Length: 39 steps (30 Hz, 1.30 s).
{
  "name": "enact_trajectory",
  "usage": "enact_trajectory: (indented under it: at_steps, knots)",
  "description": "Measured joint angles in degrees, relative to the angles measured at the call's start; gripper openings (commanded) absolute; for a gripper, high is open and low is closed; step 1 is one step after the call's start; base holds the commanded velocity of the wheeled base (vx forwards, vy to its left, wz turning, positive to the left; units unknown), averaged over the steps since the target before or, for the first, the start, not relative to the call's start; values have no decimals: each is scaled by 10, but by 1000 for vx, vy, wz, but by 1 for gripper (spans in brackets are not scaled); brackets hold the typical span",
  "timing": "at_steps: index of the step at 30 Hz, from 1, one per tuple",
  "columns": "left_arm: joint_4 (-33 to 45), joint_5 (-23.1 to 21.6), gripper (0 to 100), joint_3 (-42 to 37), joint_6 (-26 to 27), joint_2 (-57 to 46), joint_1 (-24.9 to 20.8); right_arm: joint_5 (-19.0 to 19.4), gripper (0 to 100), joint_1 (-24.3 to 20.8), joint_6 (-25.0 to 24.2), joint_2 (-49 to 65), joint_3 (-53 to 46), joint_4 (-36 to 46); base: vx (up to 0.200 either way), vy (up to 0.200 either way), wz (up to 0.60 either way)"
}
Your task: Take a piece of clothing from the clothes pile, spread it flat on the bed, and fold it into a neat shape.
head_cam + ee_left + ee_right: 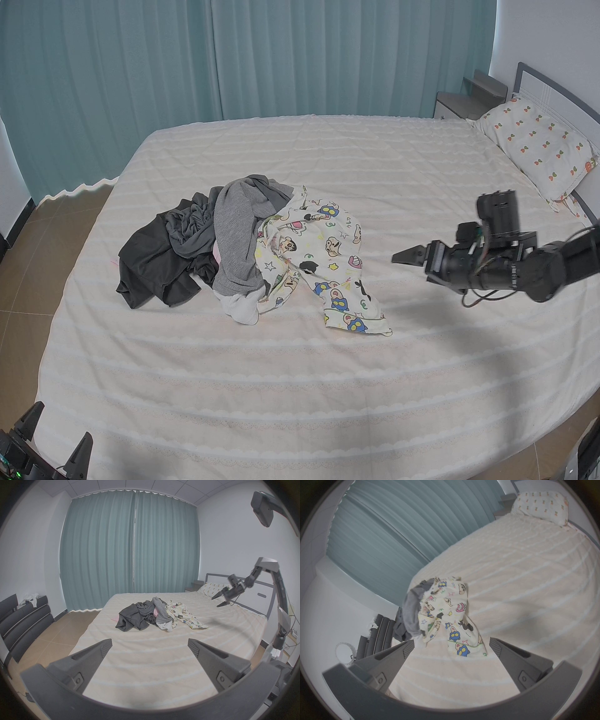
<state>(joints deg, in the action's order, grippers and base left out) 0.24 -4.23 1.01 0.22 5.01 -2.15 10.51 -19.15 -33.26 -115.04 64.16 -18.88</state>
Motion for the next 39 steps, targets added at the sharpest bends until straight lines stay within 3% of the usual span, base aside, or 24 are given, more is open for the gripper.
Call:
enact_trajectory:
  at_steps: [9,21,27,28,39]
  knots:
    - [0,0,100,0,0,-1,-10,-41,100,-41,-26,-175,136,2,0,0,0]
    - [0,0,100,0,0,-1,-12,-46,100,-50,-24,-234,199,26,0,0,0]
    - [0,0,100,0,0,-1,-12,-72,100,-61,-20,-265,252,69,0,0,0]
    - [0,0,100,0,-1,-1,-12,-73,0,-64,-18,-268,258,75,0,0,0]
    - [0,0,100,0,-1,-1,-12,-120,0,-90,9,-303,301,112,0,0,0]
